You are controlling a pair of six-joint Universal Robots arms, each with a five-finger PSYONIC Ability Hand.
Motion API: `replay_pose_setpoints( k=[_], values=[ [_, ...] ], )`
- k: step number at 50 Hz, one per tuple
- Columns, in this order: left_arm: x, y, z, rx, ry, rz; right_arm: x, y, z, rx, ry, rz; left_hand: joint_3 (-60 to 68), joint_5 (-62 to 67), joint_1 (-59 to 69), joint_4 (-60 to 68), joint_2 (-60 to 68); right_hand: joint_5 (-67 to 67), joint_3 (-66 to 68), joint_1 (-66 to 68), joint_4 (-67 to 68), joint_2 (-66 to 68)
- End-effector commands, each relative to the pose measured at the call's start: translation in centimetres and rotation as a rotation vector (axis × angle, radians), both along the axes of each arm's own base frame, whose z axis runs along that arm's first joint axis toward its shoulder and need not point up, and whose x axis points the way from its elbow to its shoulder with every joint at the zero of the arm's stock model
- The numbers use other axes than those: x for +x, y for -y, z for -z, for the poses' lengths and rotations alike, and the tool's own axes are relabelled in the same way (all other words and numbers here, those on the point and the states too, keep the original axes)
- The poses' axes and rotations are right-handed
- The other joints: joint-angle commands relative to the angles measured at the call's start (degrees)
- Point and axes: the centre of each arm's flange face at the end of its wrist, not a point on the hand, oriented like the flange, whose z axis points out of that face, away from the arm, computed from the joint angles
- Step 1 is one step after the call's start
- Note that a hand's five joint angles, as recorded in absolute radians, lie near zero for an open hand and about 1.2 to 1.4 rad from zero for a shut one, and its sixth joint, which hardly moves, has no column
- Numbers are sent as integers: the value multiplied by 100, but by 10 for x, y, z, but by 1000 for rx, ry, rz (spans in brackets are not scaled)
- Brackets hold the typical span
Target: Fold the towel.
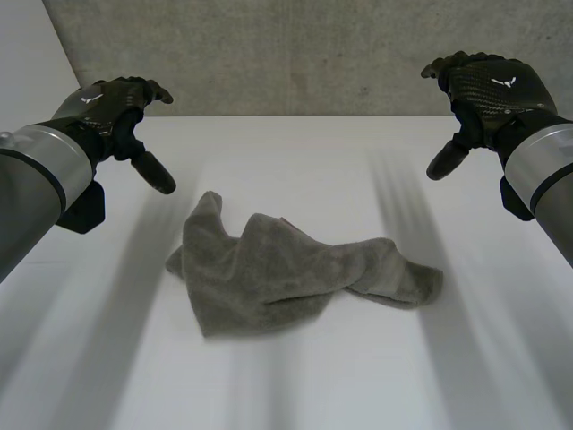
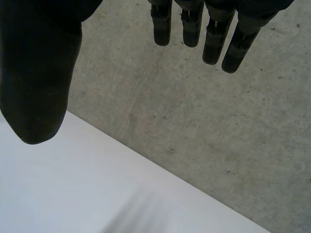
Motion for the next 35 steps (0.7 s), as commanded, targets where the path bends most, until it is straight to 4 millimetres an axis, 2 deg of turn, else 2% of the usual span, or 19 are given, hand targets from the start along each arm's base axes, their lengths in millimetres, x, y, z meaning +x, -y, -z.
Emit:
replay_pose_setpoints(
  k=[1, 15, 19, 23, 24, 25, 26, 27, 28, 29, 30, 31, 32, 33, 34, 35],
  values=[
    [0, 0, 1, 1, 0, 1, 0, 0, 1, 3, -1, 0, -258, -283, -673, -318, -356, -356, -187, -327, -305, -446],
    [-2, 3, 5, 8, 4, 11, 2, 1, 6, 9, -13, -20, -258, -267, -656, -318, -339, -356, -187, -327, -305, -446],
    [-5, 9, 14, 18, 15, 18, 5, 2, 11, 23, -20, -52, -258, -250, -639, -318, -322, -356, -187, -327, -305, -446],
    [-10, 16, 27, 32, 41, 49, 12, 7, 33, 88, -37, -135, -258, -233, -622, -318, -305, -356, -187, -327, -305, -446],
    [-13, 20, 36, 48, 70, 77, 12, 7, 33, 89, -37, -135, -258, -233, -622, -318, -305, -356, -187, -327, -305, -446],
    [-15, 24, 46, 64, 105, 104, 11, 11, 42, 122, -42, -154, -258, -233, -622, -318, -305, -356, -187, -327, -305, -446],
    [-15, 24, 46, 64, 105, 104, 10, 14, 52, 160, -48, -168, -258, -233, -622, -318, -305, -356, -187, -327, -305, -446],
    [-18, 26, 54, 74, 138, 133, 10, 14, 52, 161, -48, -168, -258, -183, -572, -318, -255, -356, -187, -327, -305, -446],
    [-20, 28, 63, 86, 172, 155, 11, 15, 62, 200, -55, -180, -258, -166, -555, -318, -238, -356, -187, -327, -305, -446],
    [-20, 28, 63, 86, 172, 155, 12, 17, 73, 236, -61, -193, -258, -166, -555, -318, -238, -356, -187, -327, -305, -446],
    [-20, 31, 73, 106, 210, 172, 12, 17, 74, 236, -61, -194, -258, -166, -555, -318, -238, -356, -187, -327, -305, -446],
    [-20, 33, 85, 136, 251, 186, 13, 18, 83, 265, -66, -201, -258, -166, -555, -318, -238, -356, -187, -327, -305, -446],
    [-20, 33, 85, 136, 252, 186, 13, 18, 83, 265, -66, -201, -258, -166, -555, -318, -238, -356, -187, -327, -305, -446],
    [-20, 33, 96, 170, 296, 203, 14, 20, 95, 298, -72, -207, -258, -166, -555, -318, -238, -356, -187, -327, -305, -446],
    [-20, 33, 96, 170, 296, 203, 15, 21, 105, 325, -77, -211, -258, -166, -555, -318, -238, -81, -187, -52, -305, -171],
    [-21, 33, 105, 199, 338, 222, 15, 21, 105, 326, -77, -211, -258, -149, -538, -318, -221, -78, -187, -49, -305, -169]
  ],
)
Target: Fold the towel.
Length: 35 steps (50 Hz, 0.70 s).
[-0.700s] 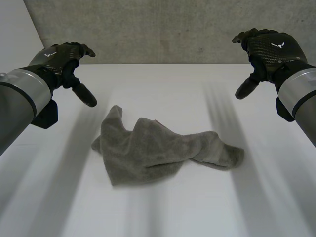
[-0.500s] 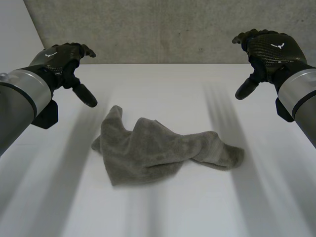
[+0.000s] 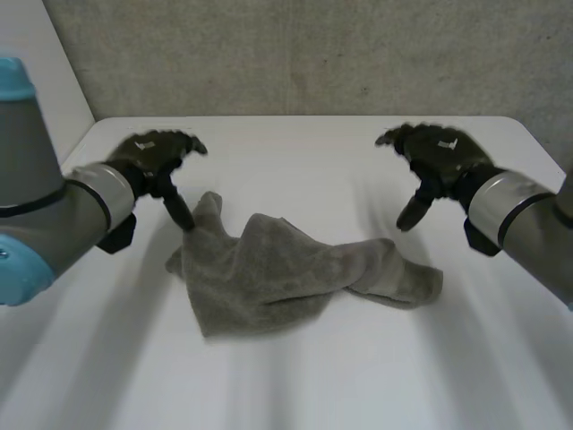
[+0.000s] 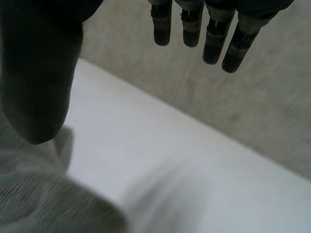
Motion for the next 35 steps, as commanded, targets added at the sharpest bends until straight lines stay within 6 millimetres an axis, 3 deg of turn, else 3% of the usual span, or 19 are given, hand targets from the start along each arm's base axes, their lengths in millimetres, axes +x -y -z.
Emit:
replay_pose_setpoints(
  k=[1, 4, 10, 16, 18, 19, 20, 21, 23, 24, 26, 30, 32, 33, 35],
  values=[
    [-3, 2, 49, 128, 199, 90, 4, 5, 47, 140, -36, -30, -258, -132, -522, -318, -204, 55, -187, 85, -305, -35],
    [-2, -1, 65, 186, 267, 123, 8, 5, 68, 195, -53, -47, -258, -115, -505, -318, -187, 257, -187, 286, -305, 166],
    [-2, -4, 77, 215, 324, 154, 11, 1, 101, 270, -98, -82, -258, 272, -118, -318, 200, 1618, -187, 1648, -305, 1528],
    [-1, -4, 86, 241, 339, 160, 12, -2, 115, 282, -144, -112, -258, 1045, 656, -318, 973, 1974, -187, 2003, -305, 1884],
    [-1, -6, 87, 251, 343, 162, 14, -5, 115, 265, -173, -133, -258, 1399, 1009, -318, 1327, 3896, -187, 3925, -305, 3805],
    [-1, -7, 87, 262, 345, 162, 14, -5, 115, 265, -173, -133, -258, 2181, 1792, -318, 2109, 3908, -187, 3938, -305, 3818],
    [-1, -7, 87, 266, 348, 160, 14, -5, 113, 251, -183, -141, -258, 3372, 2982, -318, 3299, 5041, -187, 5070, -305, 4950],
    [-1, -7, 87, 266, 348, 160, 14, -6, 108, 231, -188, -147, -258, 3383, 2994, -318, 3311, 6185, -187, 6214, -305, 6094],
    [-1, -6, 80, 247, 348, 151, 15, -6, 101, 205, -189, -151, -258, 5276, 4887, -318, 5204, 6640, -187, 6669, -305, 6549],
    [-1, -6, 80, 247, 348, 151, 15, -6, 93, 179, -188, -156, -258, 5284, 4895, -318, 5212, 6644, -187, 6674, -305, 6554],
    [-2, -5, 69, 212, 334, 148, 16, -5, 85, 149, -182, -157, -258, 6690, 6301, -318, 6618, 6644, -187, 6674, -305, 6554],
    [-5, 2, 58, 155, 309, 140, 22, -3, 74, 94, -168, -183, -258, 6695, 6306, -318, 6623, 6644, -187, 6674, -305, 6554],
    [-9, 11, 51, 87, 283, 128, 34, 9, 53, -39, -140, -214, -258, 6695, 6306, -318, 6623, 6644, -187, 6674, -305, 6554],
    [-14, 23, 41, 0, 252, 111, 34, 10, 53, -40, -140, -214, -258, 6695, 6306, -318, 6623, 6644, -187, 6674, -305, 6554],
    [-18, 35, 29, -100, 211, 83, 44, 28, 20, -227, -103, -213, -258, 6695, 6306, -318, 6623, 6644, -187, 6674, -305, 6554]
  ],
)
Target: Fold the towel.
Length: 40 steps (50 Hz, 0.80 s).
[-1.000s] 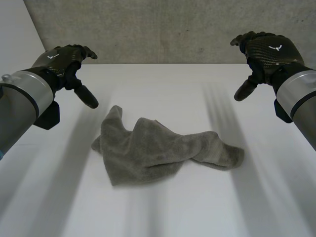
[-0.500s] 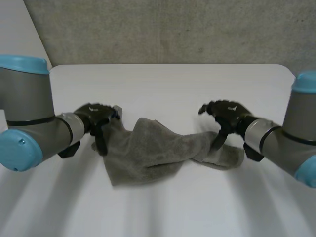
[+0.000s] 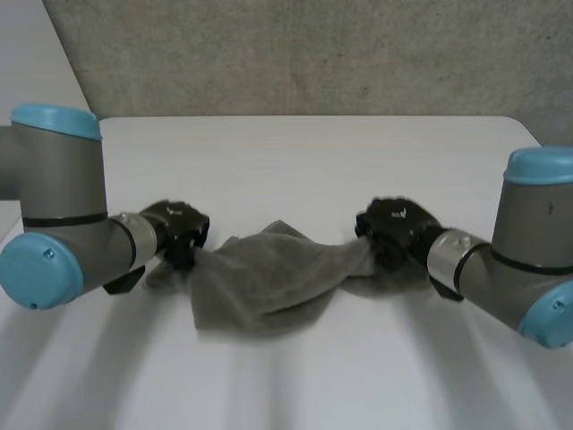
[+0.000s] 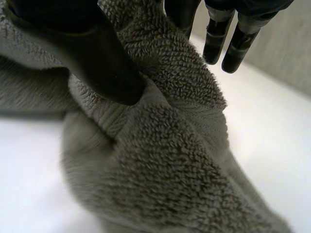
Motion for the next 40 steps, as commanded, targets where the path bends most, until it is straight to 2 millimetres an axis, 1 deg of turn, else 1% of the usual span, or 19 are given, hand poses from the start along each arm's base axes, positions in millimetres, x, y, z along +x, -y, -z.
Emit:
replay_pose_setpoints(
  k=[1, 3, 4, 5, 6, 7, 8, 10, 12, 16, 21, 22, 24, 26, 27, 29, 31, 33, 40],
  values=[
    [-17, 44, -48, -365, -172, -44, 22, 29, -58, -314, 98, -59, -258, 593, 719, -318, 793, 510, -187, 470, -305, 741],
    [-21, 52, -66, -479, -233, -57, 28, 41, -115, -555, 194, -55, -258, 593, 719, -318, 793, 510, -187, 470, -305, 741],
    [-24, 55, -90, -596, -301, -61, 28, 41, -116, -557, 195, -55, -258, 593, 719, -318, 793, 510, -187, 470, -305, 741],
    [-24, 55, -90, -597, -301, -61, 27, 38, -151, -690, 253, -53, -258, 593, 719, -318, 793, 510, -187, 470, -305, 741],
    [-24, 54, -118, -715, -366, -62, 27, 38, -151, -692, 253, -53, -258, 593, 719, -318, 793, 510, -187, 470, -305, 741],
    [-21, 50, -145, -829, -419, -70, 25, 33, -180, -802, 310, -49, -258, 593, 719, -318, 793, 510, -187, 470, -305, 741],
    [-20, 50, -145, -831, -419, -70, 23, 28, -202, -878, 360, -52, -258, 593, 719, -318, 793, 510, -187, 470, -305, 741],
    [-15, 34, -179, -975, -485, -52, 21, 24, -212, -897, 391, -59, -258, 593, 719, -318, 793, 510, -187, 470, -305, 741],
    [-14, 27, -182, -996, -496, -43, 20, 20, -211, -883, 394, -75, -258, 593, 719, -318, 793, 510, -187, 470, -305, 741],
    [-8, 18, -170, -964, -479, -42, 22, 8, -184, -813, 352, -171, -258, 593, 719, -318, 793, 510, -187, 470, -305, 741],
    [-1, 3, -99, -761, -387, -52, 25, -6, -140, -755, 249, -294, -258, -121, 5, -318, 79, -18, -187, -57, -305, 214],
    [-1, 3, -98, -761, -387, -52, 25, -6, -140, -755, 249, -294, -258, -128, -2, -318, 72, -23, -187, -62, -305, 209],
    [1, -3, -76, -698, -358, -52, 21, -14, -108, -730, 161, -344, -258, -1524, -1398, -318, -1324, -610, -187, -649, -305, -378],
    [9, -18, -36, -573, -299, -61, 17, -17, -89, -702, 118, -350, -258, -4842, -4716, -318, -4641, -861, -187, -900, -305, -629],
    [9, -18, -36, -572, -299, -61, 17, -17, -89, -701, 118, -350, -258, -4855, -4729, -318, -4654, -864, -187, -903, -305, -632],
    [12, -27, -15, -496, -265, -63, 10, -31, -42, -586, 25, -369, -258, -5444, -5318, -318, -5243, -2537, -187, -2577, -305, -2306],
    [18, -45, 27, -320, -193, -67, 10, -31, -42, -586, 25, -369, -258, -6280, -6155, -318, -6080, -2546, -187, -2585, -305, -2314],
    [20, -50, 35, -268, -168, -67, -1, -36, -15, -515, -69, -376, -258, -6285, -6159, -318, -6084, -3901, -187, -3940, -305, -3669],
    [30, -43, 29, -241, -145, -104, -15, -30, -18, -452, -129, -333, -258, -6301, -6176, -318, -6101, -4697, -187, -4736, -305, -4465]
  ],
)
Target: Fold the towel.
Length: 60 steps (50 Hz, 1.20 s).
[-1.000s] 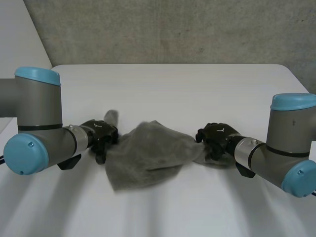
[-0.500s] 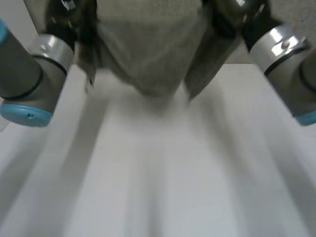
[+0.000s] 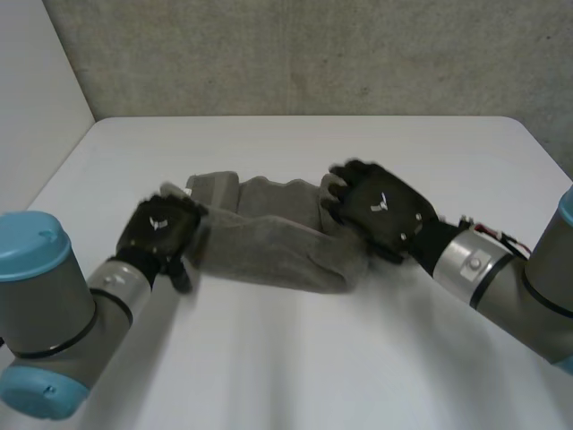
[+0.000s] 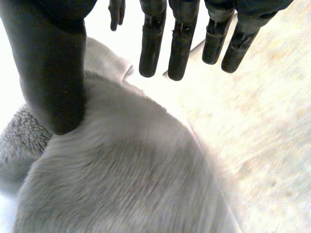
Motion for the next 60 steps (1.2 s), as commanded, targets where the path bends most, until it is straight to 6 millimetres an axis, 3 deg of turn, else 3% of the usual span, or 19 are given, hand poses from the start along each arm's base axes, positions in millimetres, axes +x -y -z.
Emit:
replay_pose_setpoints(
  k=[1, 10, 16, 23, 26, 28, 34, 41, 45, 49, 54, 56, 59, 60],
  values=[
    [10, 8, -7, 40, 21, -38, -16, 4, 2, 86, -77, 83, -258, -235, -648, -318, -375, -579, -187, -775, -305, -871],
    [5, 28, -45, -69, -14, -37, -20, 10, -13, 228, 17, 226, -258, -235, -648, -318, -375, -715, -187, -911, -305, -1006],
    [-5, 40, -58, -112, -33, 6, -28, 18, -15, 421, 165, 387, -258, -167, -580, -318, -308, -799, -187, -995, -305, -1090],
    [-24, 73, -34, -37, 24, 135, -36, 13, -5, 579, 204, 486, -258, -33, -447, -318, -174, -916, -187, -1113, -305, -1208],
    [-25, 80, -29, -23, 49, 151, -37, 9, 1, 600, 191, 488, -258, 1, -412, -318, -139, -917, -187, -1113, -305, -1208],
    [-23, 100, -11, 0, 115, 188, -37, 7, 4, 610, 186, 490, -258, 34, -379, -318, -106, -917, -187, -1113, -305, -1208],
    [-24, 116, 11, -11, 182, 256, -39, 2, 15, 641, 164, 496, -258, 186, -227, -318, 46, -917, -187, -1113, -305, -1208],
    [-19, 141, 27, -27, 202, 252, -41, 0, 20, 643, 140, 499, -258, 1445, 1032, -318, 1304, -917, -187, -1113, -305, -1208],
    [-19, 140, 34, 6, 198, 276, -41, 1, 21, 641, 136, 498, -258, 2171, 1758, -318, 2030, -917, -187, -1113, -305, -1208],
    [-20, 128, 38, 84, 189, 320, -41, 2, 22, 641, 135, 500, -258, 3881, 3468, -318, 3740, -917, -187, -1113, -305, -1208],
    [-18, 113, 34, 153, 200, 332, -41, 3, 22, 638, 133, 496, -258, 4190, 3776, -318, 4049, -496, -187, -693, -305, -788],
    [-17, 108, 28, 154, 199, 334, -41, 1, 23, 624, 113, 489, -258, 4189, 3776, -318, 4049, 1179, -187, 983, -305, 887],
    [-13, 97, 18, 160, 199, 332, -41, 1, 23, 613, 103, 487, -258, 4156, 3743, -318, 4016, 1404, -187, 1208, -305, 1113],
    [-11, 92, 11, 153, 198, 328, -41, 1, 22, 605, 95, 486, -258, 4122, 3709, -318, 3982, 2037, -187, 1841, -305, 1746]
  ],
)
